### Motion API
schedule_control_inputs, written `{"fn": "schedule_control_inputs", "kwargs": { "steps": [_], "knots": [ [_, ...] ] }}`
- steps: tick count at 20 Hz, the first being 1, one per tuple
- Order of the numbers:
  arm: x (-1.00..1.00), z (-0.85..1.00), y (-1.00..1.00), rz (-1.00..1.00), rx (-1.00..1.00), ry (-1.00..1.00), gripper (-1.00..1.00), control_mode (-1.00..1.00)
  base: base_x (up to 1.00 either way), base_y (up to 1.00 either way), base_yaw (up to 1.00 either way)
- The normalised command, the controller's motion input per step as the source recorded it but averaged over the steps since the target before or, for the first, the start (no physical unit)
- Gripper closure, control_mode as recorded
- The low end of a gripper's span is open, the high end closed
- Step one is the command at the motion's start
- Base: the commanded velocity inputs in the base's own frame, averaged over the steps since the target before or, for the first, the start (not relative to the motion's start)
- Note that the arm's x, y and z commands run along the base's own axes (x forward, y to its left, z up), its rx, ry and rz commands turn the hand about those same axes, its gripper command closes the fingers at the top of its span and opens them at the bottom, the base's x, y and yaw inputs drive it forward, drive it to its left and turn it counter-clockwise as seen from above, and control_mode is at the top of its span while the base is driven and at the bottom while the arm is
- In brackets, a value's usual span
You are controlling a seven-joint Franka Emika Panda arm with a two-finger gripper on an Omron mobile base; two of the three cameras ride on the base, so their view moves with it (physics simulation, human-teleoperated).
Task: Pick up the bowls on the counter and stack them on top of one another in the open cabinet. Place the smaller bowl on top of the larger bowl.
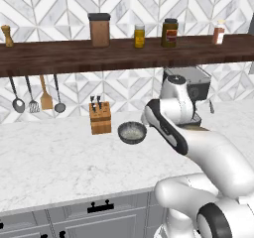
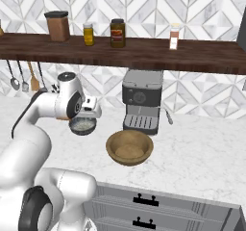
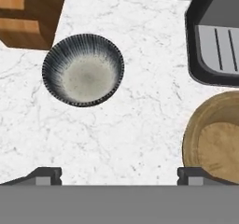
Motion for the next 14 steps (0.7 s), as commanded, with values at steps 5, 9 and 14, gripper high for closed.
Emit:
{"fn": "schedule_control_inputs", "kwargs": {
  "steps": [5,9,14],
  "knots": [
    [0.71,-0.14,0.14,-0.11,-0.07,0.0,-1.0,-1.0,0.0,0.0,0.0],
    [0.62,-0.61,0.09,-0.08,0.0,0.06,-1.0,-1.0,0.0,0.0,0.0],
    [0.14,-0.25,0.0,0.0,0.07,0.05,-1.0,-1.0,0.0,0.0,0.0]
  ]
}}
